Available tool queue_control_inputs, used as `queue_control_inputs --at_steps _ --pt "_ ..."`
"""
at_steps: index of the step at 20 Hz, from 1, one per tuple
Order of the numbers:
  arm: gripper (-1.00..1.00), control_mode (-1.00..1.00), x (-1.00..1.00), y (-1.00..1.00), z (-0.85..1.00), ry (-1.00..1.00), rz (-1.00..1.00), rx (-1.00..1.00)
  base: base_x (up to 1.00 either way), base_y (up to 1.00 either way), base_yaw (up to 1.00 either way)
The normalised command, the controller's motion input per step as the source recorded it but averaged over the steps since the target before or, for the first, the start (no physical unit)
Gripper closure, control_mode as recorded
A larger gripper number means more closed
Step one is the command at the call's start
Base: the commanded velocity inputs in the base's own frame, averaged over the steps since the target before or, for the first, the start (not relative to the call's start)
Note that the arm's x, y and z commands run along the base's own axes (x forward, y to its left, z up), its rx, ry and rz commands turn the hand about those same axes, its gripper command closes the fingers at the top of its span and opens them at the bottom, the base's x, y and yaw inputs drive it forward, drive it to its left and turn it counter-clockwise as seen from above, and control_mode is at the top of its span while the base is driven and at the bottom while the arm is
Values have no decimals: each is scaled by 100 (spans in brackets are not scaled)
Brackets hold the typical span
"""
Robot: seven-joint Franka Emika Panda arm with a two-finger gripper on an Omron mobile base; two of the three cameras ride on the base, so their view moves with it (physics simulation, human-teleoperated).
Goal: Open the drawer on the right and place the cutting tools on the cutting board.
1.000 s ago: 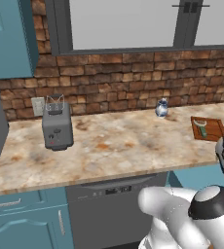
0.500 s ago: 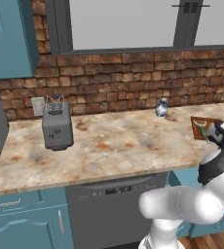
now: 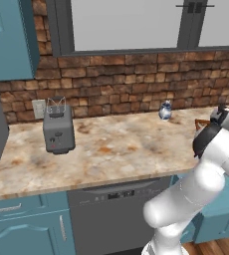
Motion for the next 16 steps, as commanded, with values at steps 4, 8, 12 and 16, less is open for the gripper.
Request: queue_control_inputs --at_steps 4,8,12,16 --pt "100 -100 46 -43 0 0 0 2 0 0 0" --pt "100 -100 42 -45 -9 0 0 1 0 0 0" --pt "100 -100 24 -23 -16 0 0 0 0 0 0" --pt "100 -100 16 -7 -6 0 0 0 0 0 0"
